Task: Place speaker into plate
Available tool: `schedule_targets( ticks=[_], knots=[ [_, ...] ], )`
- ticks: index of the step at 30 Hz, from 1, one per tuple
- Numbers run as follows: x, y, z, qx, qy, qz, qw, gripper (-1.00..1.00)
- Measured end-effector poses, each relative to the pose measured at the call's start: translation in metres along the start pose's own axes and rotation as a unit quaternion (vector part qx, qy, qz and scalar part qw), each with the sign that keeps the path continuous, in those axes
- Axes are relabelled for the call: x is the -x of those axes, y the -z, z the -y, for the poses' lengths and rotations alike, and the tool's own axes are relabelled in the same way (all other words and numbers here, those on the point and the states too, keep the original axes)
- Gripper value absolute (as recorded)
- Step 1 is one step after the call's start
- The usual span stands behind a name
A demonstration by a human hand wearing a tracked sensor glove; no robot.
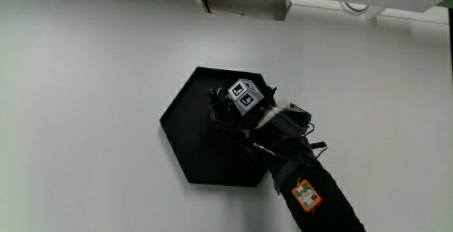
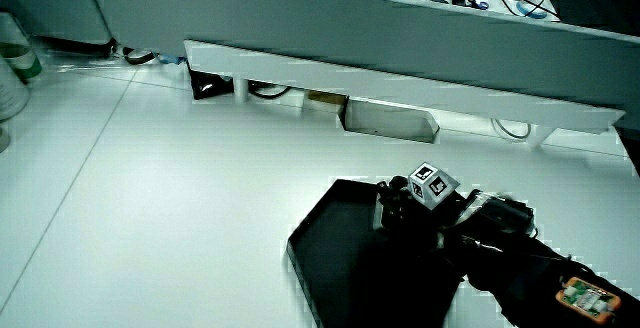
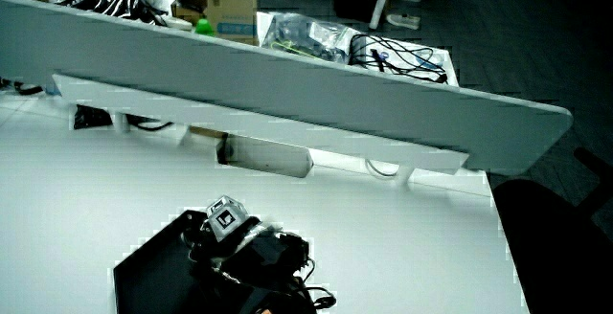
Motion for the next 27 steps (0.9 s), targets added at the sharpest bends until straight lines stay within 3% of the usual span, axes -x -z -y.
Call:
schedule_targets(
  ticks=[3,10,14,17,24,27],
  knots=[
    [0.007,0.012,-0.012,0.035,-0.006,0.0,0.9994,0.0],
    [-0.003,0.038,-0.021,0.09,0.026,0.016,0.9955,0.0],
    [-0.005,0.048,-0.025,0.12,0.013,0.019,0.9925,0.0],
    [-0.001,0.053,-0.025,0.13,0.014,0.026,0.991,0.0],
    [0.002,0.06,-0.023,0.124,0.031,0.058,0.9901,0.0],
    [0.001,0.065,-0.024,0.139,0.027,0.063,0.988,-0.15]
  ],
)
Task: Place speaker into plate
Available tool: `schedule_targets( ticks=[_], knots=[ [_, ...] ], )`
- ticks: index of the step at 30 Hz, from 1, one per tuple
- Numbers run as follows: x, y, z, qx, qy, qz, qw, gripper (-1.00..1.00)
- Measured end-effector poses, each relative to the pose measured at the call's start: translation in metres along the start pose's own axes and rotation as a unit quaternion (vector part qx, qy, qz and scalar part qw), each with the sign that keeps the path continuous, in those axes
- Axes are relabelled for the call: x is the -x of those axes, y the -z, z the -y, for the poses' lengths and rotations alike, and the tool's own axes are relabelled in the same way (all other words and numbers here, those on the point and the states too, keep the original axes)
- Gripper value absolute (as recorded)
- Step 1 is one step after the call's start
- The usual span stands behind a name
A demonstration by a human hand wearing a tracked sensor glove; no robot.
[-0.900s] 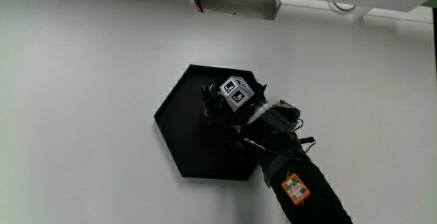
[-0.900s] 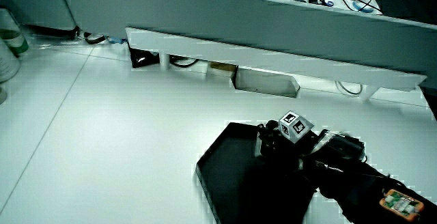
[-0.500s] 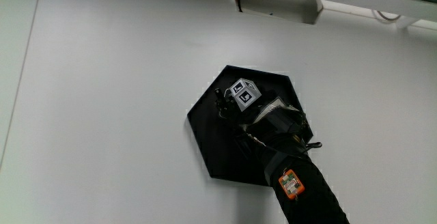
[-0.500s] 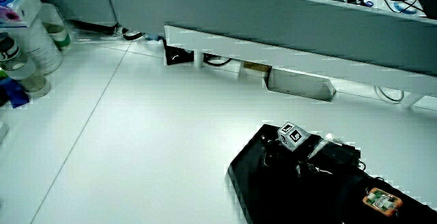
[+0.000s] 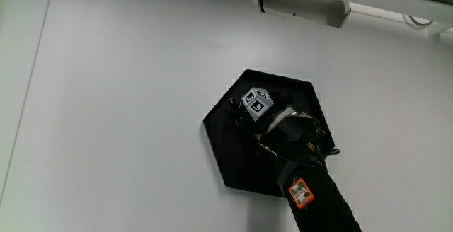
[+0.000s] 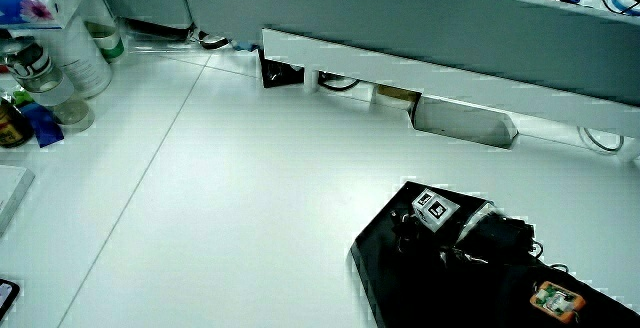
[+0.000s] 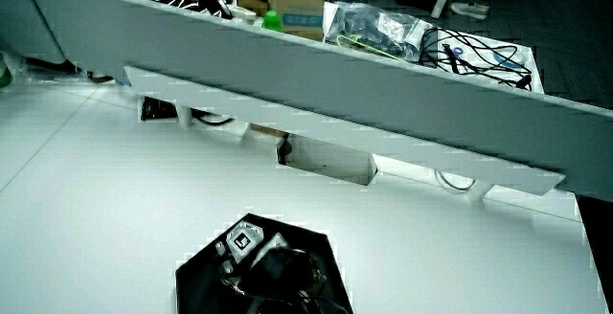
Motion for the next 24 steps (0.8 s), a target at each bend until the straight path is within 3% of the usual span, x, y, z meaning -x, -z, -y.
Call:
schedule_targets(
  ticks=[4,5,7,12,14,16,18,21,24],
  knots=[
    [-0.002,0.006,0.0,0.013,0.009,0.0,0.9999,-0.35],
    [-0.001,0.01,-0.003,0.028,0.001,-0.007,0.9996,-0.4],
    [0.0,0.016,-0.001,-0.01,-0.004,-0.021,0.9997,-0.5],
    [-0.009,0.034,0.01,0.009,0.027,-0.032,0.9991,-0.75],
    [-0.012,0.038,0.015,-0.007,0.014,-0.051,0.9986,-0.85],
    [-0.018,0.04,0.028,-0.023,0.025,-0.059,0.9977,-0.95],
    [-0.024,0.041,0.039,-0.038,0.019,-0.077,0.9961,-1.0],
    [-0.029,0.036,0.057,-0.085,-0.017,-0.125,0.9884,-1.0],
    [-0.034,0.033,0.074,-0.126,-0.006,-0.153,0.98,-1.0]
  ],
)
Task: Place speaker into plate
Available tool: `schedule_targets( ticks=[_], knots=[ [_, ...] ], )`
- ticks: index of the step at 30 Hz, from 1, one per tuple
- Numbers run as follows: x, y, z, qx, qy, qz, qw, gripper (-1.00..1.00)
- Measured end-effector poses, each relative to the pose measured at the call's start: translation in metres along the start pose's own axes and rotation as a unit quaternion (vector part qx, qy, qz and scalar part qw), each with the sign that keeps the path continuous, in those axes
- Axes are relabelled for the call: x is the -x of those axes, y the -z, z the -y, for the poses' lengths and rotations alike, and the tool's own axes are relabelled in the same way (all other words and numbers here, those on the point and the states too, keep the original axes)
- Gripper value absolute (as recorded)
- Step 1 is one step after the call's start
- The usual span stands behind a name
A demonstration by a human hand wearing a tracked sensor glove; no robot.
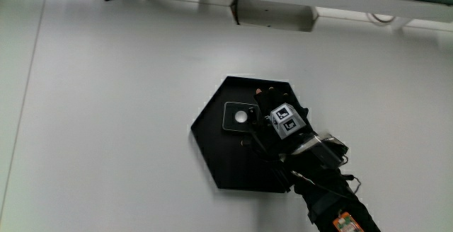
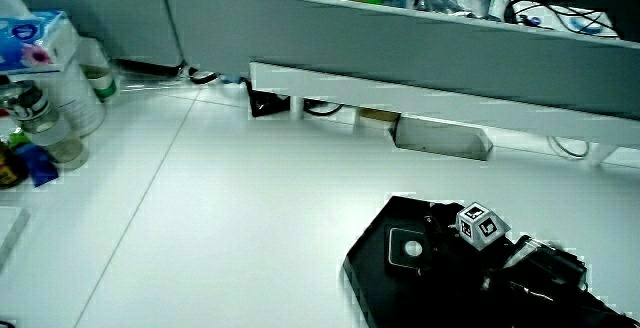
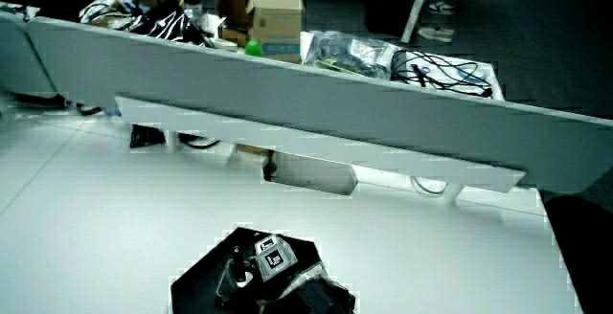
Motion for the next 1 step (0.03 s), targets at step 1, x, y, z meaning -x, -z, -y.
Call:
schedule_targets(
  ticks=[1],
  knots=[
    [-0.0036,0.0037,0.0018,-0.01,0.021,0.003,0.9997,-1.0]
  ],
)
